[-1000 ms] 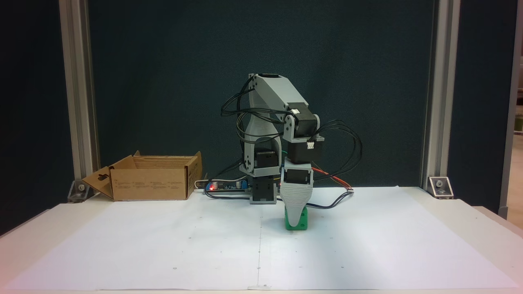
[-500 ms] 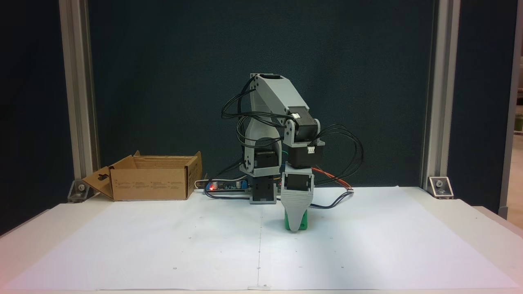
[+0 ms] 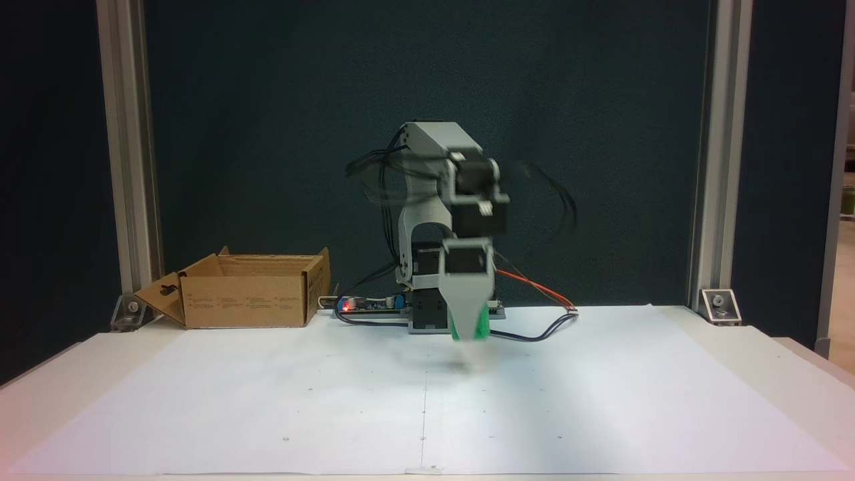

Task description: Grasp a green dice and put it in the bin.

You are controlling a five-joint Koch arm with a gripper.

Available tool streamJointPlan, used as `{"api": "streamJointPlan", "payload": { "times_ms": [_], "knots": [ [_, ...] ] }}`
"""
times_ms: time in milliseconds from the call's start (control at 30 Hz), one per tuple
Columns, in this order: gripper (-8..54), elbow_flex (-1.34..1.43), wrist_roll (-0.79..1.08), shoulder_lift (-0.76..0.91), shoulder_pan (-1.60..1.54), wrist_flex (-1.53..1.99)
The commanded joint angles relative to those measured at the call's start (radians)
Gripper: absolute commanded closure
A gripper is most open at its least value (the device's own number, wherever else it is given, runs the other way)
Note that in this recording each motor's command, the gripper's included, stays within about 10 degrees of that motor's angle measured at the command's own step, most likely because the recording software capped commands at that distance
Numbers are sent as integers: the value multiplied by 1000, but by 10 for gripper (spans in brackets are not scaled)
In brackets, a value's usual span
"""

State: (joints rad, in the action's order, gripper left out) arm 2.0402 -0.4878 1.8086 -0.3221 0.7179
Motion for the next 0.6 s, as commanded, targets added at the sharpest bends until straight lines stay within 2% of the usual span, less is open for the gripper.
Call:
{"api": "streamJointPlan", "payload": {
  "times_ms": [0, 133, 367, 567],
  "knots": [
    [340, -54, -61, 144, 15, 77],
    [340, -198, -52, 262, 109, 201],
    [340, -494, 225, 265, 550, 256],
    [340, -698, 460, 60, 1004, 250]
  ]
}}
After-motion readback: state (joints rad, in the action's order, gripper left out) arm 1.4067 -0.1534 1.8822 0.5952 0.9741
